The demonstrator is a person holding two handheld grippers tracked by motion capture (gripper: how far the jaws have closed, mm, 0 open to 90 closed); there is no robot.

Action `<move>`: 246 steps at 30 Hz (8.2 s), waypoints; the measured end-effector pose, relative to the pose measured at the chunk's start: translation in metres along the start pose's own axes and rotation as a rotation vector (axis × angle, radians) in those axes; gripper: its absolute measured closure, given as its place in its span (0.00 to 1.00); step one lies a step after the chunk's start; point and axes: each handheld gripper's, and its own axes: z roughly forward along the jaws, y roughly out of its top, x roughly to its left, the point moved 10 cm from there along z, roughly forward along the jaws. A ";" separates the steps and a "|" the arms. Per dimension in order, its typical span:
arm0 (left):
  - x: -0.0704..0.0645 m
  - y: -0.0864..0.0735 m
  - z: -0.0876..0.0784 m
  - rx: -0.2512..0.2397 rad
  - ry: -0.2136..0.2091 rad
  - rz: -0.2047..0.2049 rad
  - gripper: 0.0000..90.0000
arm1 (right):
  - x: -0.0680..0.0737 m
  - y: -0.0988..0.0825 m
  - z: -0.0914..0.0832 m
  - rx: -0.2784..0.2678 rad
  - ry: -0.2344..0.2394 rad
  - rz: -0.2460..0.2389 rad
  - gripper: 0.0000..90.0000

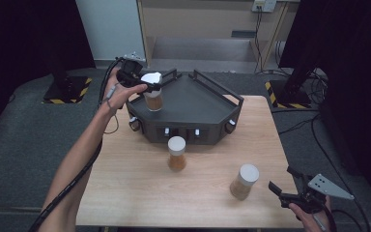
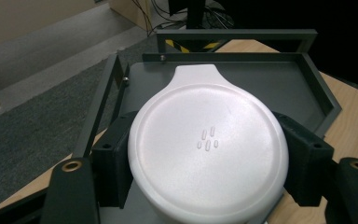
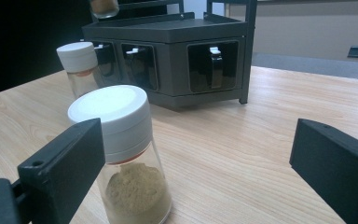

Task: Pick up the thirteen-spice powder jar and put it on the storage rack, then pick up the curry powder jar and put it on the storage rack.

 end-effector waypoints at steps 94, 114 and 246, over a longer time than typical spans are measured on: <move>-0.103 -0.170 -0.131 -0.360 -0.059 0.083 0.03 | 0.003 0.002 0.001 0.001 -0.006 -0.010 0.04; -0.108 -0.239 -0.123 -0.394 -0.046 -0.008 0.02 | 0.003 0.002 0.001 0.001 -0.008 -0.009 0.04; -0.091 -0.303 -0.106 -0.298 0.010 -0.128 0.03 | 0.055 0.174 0.163 0.270 0.349 -0.297 0.03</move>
